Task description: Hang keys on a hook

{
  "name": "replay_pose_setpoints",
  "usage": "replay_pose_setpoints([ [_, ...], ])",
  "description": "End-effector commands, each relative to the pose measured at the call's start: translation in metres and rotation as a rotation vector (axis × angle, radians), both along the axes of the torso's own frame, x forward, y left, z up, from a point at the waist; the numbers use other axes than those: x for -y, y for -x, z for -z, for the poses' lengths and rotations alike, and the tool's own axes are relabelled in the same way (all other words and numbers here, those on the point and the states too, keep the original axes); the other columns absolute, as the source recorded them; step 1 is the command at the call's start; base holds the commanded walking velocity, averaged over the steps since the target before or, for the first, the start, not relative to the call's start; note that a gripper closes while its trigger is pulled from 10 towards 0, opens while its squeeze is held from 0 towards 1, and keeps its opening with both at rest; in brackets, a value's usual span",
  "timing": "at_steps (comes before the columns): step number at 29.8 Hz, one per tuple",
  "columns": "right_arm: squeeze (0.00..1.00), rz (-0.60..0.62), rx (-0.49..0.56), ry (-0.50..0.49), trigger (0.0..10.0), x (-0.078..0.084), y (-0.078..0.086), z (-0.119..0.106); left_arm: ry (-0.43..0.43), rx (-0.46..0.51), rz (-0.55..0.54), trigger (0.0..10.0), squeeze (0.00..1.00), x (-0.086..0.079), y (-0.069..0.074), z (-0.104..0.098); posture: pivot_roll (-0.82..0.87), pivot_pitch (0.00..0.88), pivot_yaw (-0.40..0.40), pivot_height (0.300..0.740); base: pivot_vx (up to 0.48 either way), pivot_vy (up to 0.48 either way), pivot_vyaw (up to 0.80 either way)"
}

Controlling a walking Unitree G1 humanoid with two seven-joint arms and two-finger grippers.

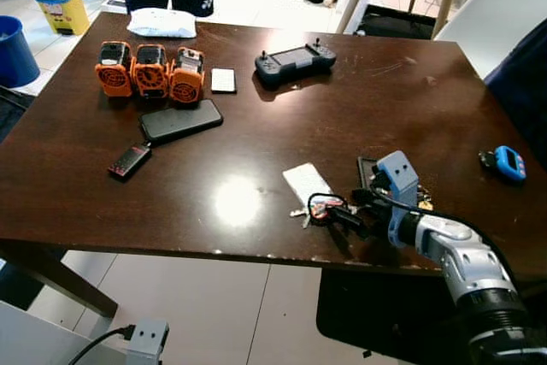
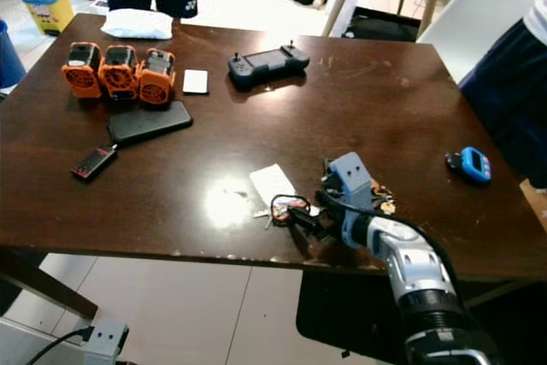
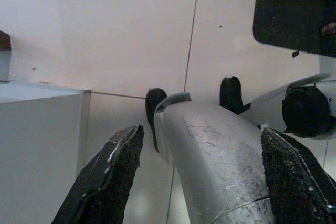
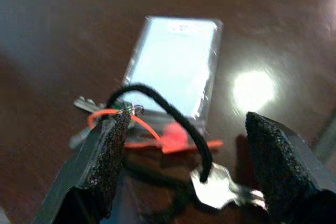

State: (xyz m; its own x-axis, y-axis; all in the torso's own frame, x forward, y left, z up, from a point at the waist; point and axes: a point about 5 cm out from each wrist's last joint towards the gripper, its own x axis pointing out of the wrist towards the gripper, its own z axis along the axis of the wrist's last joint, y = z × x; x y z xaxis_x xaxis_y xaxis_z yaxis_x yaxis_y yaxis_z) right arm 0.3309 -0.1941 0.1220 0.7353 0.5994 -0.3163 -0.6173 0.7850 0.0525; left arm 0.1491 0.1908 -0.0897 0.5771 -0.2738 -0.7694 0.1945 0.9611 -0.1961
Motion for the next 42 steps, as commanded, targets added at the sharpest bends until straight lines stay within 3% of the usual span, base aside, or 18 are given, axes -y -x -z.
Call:
replay_pose_setpoints([
  [1,0.0,-0.013,-0.014,-0.01,10.0,-0.002,0.004,0.002,0.035,-0.058,0.013,10.0,0.0,0.01,0.015,0.007,0.05,0.066,0.0,0.74,0.0,0.0,0.0],
  [12,0.0,-0.061,0.004,-0.045,10.0,-0.008,0.008,-0.005,0.04,-0.065,0.026,10.0,0.0,0.011,0.015,0.007,0.04,0.054,0.003,0.74,0.0,0.0,0.0],
  [26,0.0,-0.144,-0.059,-0.033,10.0,-0.01,0.016,-0.003,0.039,-0.053,0.041,10.0,0.0,0.014,0.01,0.006,0.05,0.035,-0.009,0.74,0.0,0.0,0.0],
  [42,0.0,-0.061,-0.065,-0.055,10.0,-0.001,0.01,-0.005,0.041,-0.065,0.037,10.0,0.0,0.015,0.014,0.007,0.05,0.039,-0.014,0.74,0.0,0.0,0.0],
])
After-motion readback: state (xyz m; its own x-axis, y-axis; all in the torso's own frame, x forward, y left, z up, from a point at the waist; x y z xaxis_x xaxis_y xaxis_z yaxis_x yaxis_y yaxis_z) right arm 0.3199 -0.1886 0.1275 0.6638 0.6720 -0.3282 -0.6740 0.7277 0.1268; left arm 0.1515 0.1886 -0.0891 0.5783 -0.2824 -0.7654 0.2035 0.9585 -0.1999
